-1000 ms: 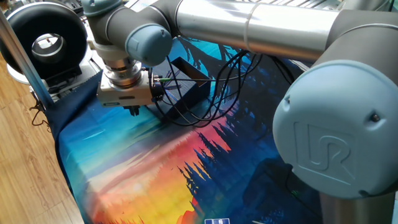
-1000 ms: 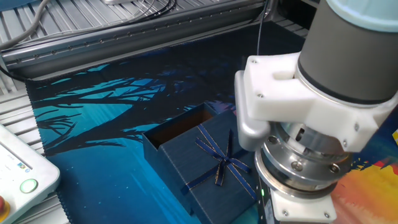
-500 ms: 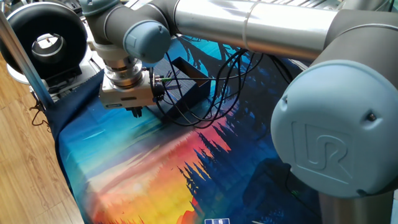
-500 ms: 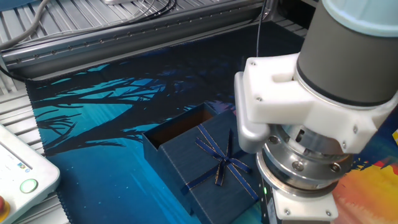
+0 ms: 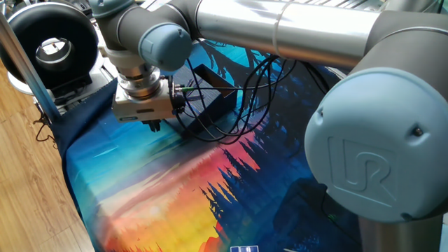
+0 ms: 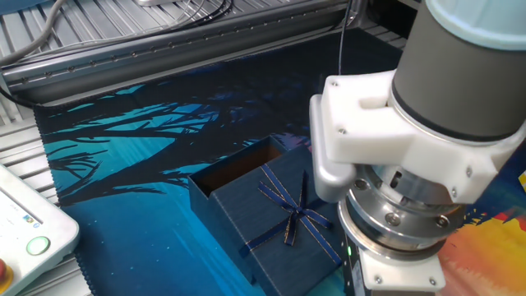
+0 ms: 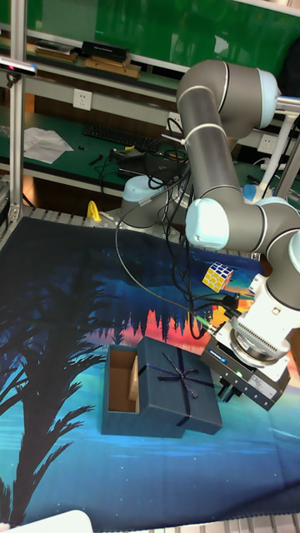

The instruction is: Slide the outer casing onto the gift box

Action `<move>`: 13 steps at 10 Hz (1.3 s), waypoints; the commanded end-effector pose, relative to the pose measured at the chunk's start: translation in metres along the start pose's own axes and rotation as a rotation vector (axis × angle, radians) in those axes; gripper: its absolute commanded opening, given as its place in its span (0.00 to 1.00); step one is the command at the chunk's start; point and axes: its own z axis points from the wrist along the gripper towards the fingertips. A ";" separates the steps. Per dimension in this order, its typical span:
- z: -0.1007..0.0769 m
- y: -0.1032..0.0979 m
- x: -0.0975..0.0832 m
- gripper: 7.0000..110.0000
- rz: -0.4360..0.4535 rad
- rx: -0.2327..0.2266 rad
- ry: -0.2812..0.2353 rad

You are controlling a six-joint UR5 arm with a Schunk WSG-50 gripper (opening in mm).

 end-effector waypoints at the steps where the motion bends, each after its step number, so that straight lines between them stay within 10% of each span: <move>1: 0.006 0.003 0.002 0.00 0.019 0.001 0.003; 13: 0.006 -0.008 -0.020 0.00 0.049 -0.012 -0.039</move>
